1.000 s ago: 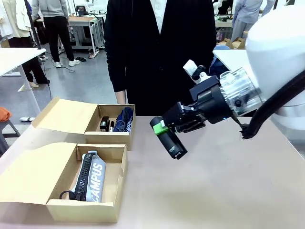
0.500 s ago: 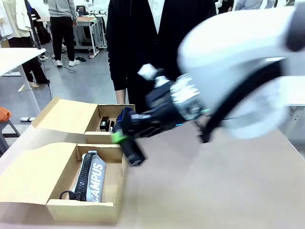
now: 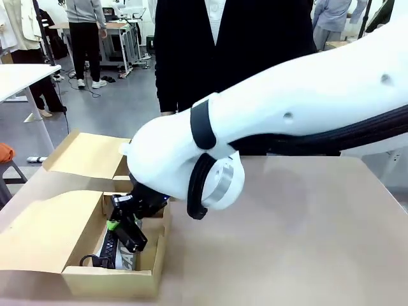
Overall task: Place items inside the box.
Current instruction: Pick up a Pencil pouch or Stapler and place it inside the Mailer Box closest to the robot.
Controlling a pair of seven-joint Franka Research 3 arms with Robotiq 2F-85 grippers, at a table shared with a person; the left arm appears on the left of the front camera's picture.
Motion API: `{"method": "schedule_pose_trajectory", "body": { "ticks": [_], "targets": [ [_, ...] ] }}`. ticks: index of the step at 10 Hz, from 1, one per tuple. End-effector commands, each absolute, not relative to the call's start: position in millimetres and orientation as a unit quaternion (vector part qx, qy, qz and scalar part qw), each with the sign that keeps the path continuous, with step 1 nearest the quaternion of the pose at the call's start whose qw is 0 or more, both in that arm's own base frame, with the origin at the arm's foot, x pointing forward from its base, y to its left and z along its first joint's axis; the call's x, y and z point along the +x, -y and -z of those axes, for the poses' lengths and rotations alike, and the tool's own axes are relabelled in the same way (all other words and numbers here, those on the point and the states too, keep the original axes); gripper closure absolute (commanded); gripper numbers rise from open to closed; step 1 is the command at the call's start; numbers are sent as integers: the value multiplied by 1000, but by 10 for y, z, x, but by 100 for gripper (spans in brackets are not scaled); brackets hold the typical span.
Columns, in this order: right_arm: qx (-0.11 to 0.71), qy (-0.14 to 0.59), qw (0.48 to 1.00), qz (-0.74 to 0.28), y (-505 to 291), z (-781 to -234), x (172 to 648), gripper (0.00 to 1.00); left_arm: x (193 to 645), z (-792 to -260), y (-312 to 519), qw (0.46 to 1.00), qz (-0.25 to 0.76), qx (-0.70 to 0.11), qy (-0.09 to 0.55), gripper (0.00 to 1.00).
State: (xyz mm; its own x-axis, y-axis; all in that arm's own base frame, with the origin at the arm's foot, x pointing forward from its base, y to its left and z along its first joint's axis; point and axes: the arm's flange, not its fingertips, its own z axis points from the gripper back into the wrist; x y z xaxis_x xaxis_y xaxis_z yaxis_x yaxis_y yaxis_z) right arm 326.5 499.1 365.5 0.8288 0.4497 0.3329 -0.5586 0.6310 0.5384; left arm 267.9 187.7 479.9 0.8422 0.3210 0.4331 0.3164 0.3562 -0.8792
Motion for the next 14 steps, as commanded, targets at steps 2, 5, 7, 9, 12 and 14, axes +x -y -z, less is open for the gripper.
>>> {"method": "schedule_pose_trajectory", "body": {
  "ticks": [2,5,7,9,12,14],
  "targets": [
    [318,82,909,-257,-5085,-3959,3396,2,2672,-4826,-1877,766,4,-573,291,0],
    [327,87,909,-244,-4973,-3976,3409,0,2672,-4826,-1877,766,4,-573,291,0],
    [337,91,907,-234,-4876,-4010,3412,0,2672,-4826,-1877,766,4,-573,291,0],
    [368,84,895,-238,-4690,-4148,3389,0,2672,-4826,-1877,766,4,-573,291,0],
    [441,-67,843,-300,-3574,-4582,3240,0,2672,-4826,-1877,766,4,-573,291,0],
    [481,-84,819,-302,-2456,-4696,2987,0,2672,-4826,-1877,766,4,-573,291,0]
  ]
}}
